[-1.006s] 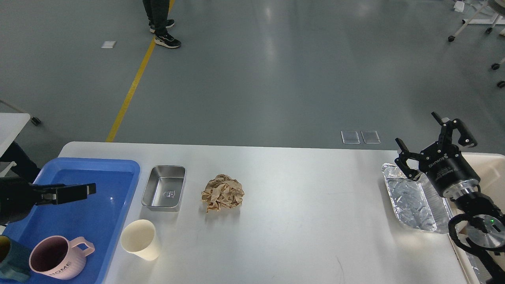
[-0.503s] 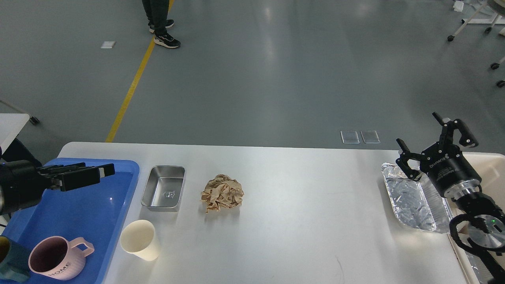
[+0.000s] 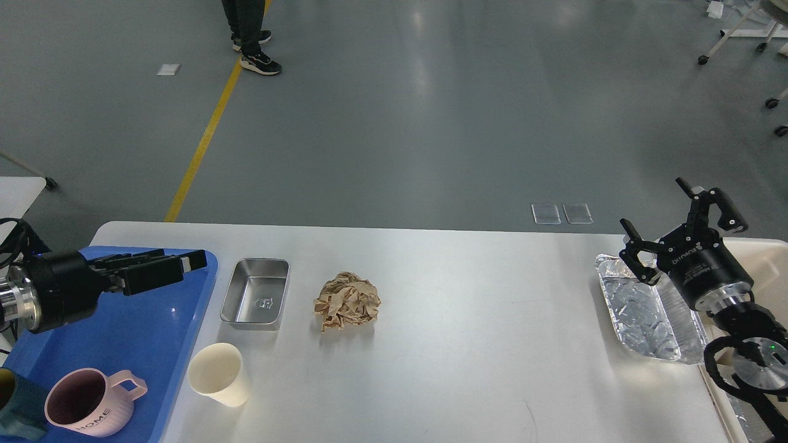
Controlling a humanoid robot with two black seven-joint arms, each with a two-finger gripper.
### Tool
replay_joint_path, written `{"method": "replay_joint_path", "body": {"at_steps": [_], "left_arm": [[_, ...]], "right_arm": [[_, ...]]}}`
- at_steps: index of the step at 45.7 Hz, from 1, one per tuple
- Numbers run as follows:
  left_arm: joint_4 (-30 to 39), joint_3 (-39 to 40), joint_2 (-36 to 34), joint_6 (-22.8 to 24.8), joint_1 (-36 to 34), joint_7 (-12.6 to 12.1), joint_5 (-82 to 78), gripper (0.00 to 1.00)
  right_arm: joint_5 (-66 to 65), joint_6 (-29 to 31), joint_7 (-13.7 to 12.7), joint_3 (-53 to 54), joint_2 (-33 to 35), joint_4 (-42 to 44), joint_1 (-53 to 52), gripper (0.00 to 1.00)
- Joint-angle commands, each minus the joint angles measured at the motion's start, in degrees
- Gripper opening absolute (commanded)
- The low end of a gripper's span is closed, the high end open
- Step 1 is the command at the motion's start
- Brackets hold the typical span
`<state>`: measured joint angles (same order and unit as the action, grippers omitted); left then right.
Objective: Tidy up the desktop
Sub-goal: 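Move the left gripper toward the small steel tray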
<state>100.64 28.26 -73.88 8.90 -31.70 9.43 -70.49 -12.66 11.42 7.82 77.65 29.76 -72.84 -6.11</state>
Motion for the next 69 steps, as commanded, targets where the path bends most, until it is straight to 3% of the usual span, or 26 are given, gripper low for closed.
{"method": "replay_joint_path", "body": {"at_steps": [1,15,26,39,42,49,62,69], "left_arm": [[0.0,0.0,0.0,-0.6,0.1,-2.3,0.1,0.97],[-1.2,-0.1,0.2,-1.3,0.1,-2.9,0.1,0.97],[-6.8,-0.6,2.1,-1.9,0.4,-6.6,0.6,0.97],[-9.5,-0.5,3.9,-2.3,0.9,-6.5,0.2,0.97],[-9.9,-0.5,4.2,-5.3,1.1,-6.0,0.1,0.97],[-9.8,-1.4,5.7,-18.7,4.4,-5.7,0.0,0.97],[-10.9,-2.7,9.2,-18.0,7.0,-6.1,0.9,0.97],[-14.9,-3.3,11.9,-15.1,6.1,-5.8,2.7,0.97]], "right_arm": [[0.0,0.0,0.0,0.0,-0.1,0.0,0.0,1.00],[0.0,0.0,0.0,0.0,0.0,0.0,0.0,1.00],[0.0,0.0,0.1,0.0,-0.4,0.1,0.1,1.00],[0.0,0.0,0.1,0.0,-0.1,0.0,0.3,1.00],[0.0,0.0,0.1,0.0,-0.1,0.0,0.5,1.00],[0.0,0.0,0.1,0.0,-0.4,0.0,0.6,1.00],[0.0,0.0,0.1,0.0,-0.4,-0.9,0.6,1.00],[0.0,-0.1,0.1,0.0,-0.2,-1.1,0.7,1.00]]}}
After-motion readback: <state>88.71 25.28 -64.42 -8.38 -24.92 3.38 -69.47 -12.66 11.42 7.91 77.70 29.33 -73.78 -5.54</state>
